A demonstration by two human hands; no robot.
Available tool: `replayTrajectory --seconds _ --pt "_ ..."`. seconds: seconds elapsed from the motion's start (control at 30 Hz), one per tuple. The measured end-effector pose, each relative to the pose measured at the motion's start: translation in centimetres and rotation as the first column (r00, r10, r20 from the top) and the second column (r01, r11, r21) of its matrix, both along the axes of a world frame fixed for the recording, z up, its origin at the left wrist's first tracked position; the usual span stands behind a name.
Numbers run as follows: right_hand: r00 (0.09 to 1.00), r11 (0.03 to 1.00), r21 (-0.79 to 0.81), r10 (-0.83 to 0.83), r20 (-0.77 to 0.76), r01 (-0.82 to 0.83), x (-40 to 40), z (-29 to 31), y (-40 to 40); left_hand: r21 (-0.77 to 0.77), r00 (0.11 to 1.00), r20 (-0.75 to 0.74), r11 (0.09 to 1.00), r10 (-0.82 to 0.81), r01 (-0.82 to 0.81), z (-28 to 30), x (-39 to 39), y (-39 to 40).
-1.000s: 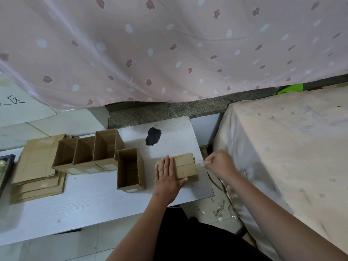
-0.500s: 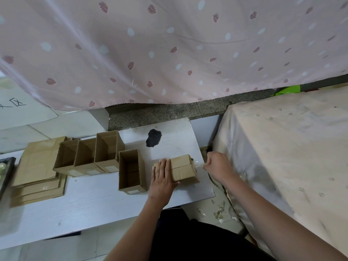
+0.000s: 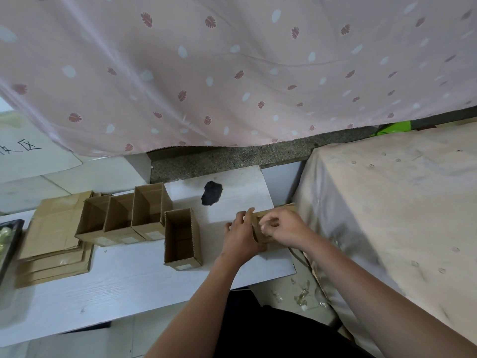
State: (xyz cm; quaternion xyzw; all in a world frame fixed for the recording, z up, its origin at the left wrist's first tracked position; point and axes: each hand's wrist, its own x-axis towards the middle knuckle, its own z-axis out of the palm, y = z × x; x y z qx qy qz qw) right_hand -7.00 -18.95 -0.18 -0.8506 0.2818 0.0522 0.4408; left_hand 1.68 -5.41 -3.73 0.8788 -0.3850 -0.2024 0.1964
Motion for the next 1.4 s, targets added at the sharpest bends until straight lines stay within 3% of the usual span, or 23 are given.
replayTrajectory --seconds 0.27,0.43,0.53,0.67,0.83,1.03,1.17,1.27,1.4 --pt "0.997 0.99 -0.142 -0.017 -0.069 0.007 -1.5 -1.0 -0.6 0.003 0.989 -0.147 1.0 0.028 -0.028 -1.2 -0.3 1.1" --pt "0.99 0.983 -0.129 -0.137 -0.014 0.134 -1.8 -1.2 -0.7 0.037 0.976 -0.207 0.998 0.066 -0.06 -2.6 0.2 2.5" --pt "0.997 0.991 -0.109 -0.076 -0.026 0.073 -1.7 -1.1 -0.9 0.063 0.984 -0.165 0.997 0.06 -0.05 -2.9 0.4 3.0" --pt "0.993 0.993 -0.021 -0.115 0.022 0.116 -1.9 -1.5 -0.5 0.117 1.0 -0.01 0.993 -0.003 0.004 -2.9 0.1 2.9" --pt "0.99 0.99 0.007 -0.138 -0.025 0.138 -1.7 -1.6 0.3 0.201 0.973 0.16 0.97 -0.169 0.136 -3.3 -0.9 2.2" --pt "0.975 0.975 -0.062 -0.218 -0.036 0.216 -1.9 -1.0 0.8 0.224 0.971 0.184 0.968 -0.155 0.112 -4.5 -2.3 1.9" --pt "0.964 0.961 0.072 -0.265 -0.038 0.267 -1.8 -0.8 1.3 0.267 0.962 0.224 0.959 -0.155 0.093 -4.9 -2.4 1.8" --pt "0.98 0.979 -0.076 -0.195 -0.038 0.192 -1.5 -0.7 1.5 0.262 0.964 0.218 0.961 -0.153 0.093 -4.5 -2.0 1.8" --pt "0.987 0.994 -0.091 -0.071 -0.147 0.059 0.3 -0.3 2.5 0.241 0.977 0.2 0.97 -0.075 0.025 -2.9 -1.1 3.2"
